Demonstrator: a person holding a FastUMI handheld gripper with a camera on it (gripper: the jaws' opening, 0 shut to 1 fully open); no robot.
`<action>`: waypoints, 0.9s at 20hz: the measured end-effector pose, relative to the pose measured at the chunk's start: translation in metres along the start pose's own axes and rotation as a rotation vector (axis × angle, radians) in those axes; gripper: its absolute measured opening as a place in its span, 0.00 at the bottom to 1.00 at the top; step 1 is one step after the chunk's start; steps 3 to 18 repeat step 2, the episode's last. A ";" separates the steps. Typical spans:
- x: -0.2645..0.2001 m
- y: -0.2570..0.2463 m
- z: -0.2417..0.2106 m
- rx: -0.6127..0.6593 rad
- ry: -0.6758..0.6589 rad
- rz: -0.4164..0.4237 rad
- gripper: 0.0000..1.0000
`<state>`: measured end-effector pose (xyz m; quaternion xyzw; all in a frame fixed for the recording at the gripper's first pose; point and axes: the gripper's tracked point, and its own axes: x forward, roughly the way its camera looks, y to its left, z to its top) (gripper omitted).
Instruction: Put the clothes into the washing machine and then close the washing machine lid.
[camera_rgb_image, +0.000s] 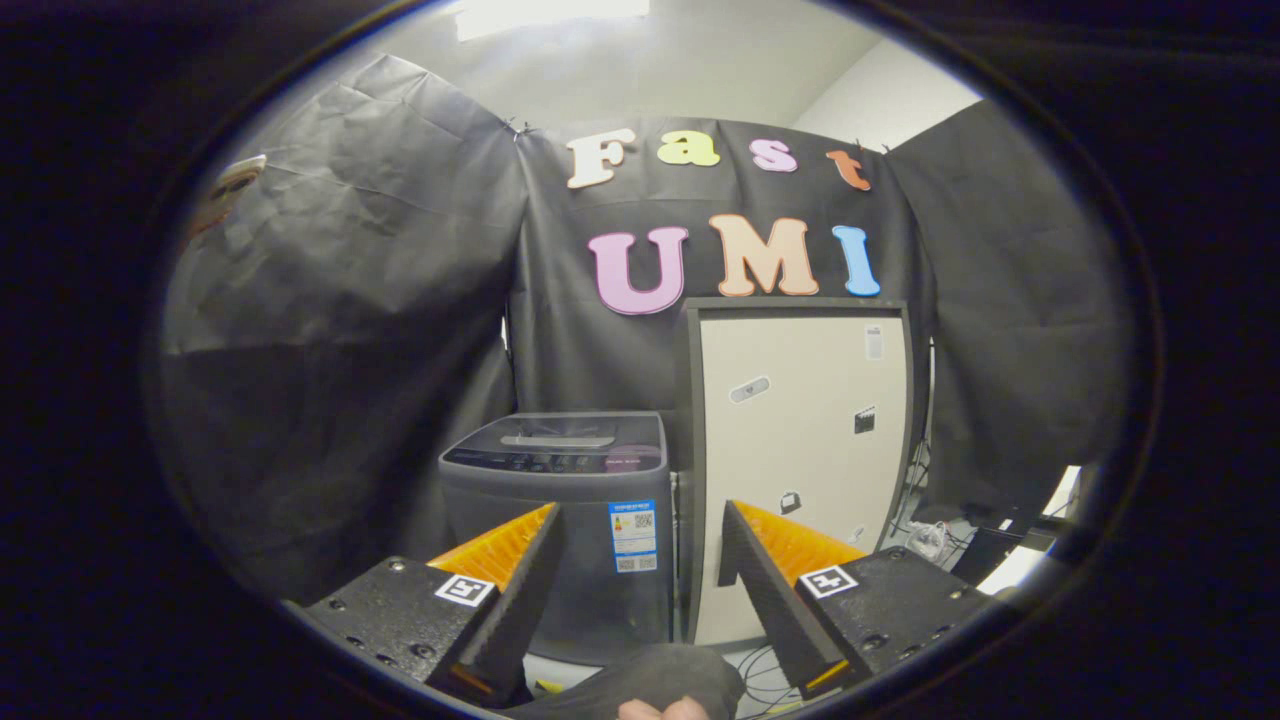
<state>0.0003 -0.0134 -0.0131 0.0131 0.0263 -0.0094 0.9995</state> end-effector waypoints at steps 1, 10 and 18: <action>0.000 0.000 0.000 -0.001 0.001 -0.001 0.95; 0.000 0.000 -0.001 -0.001 0.001 0.000 0.95; 0.000 0.000 -0.001 -0.001 0.001 0.000 0.95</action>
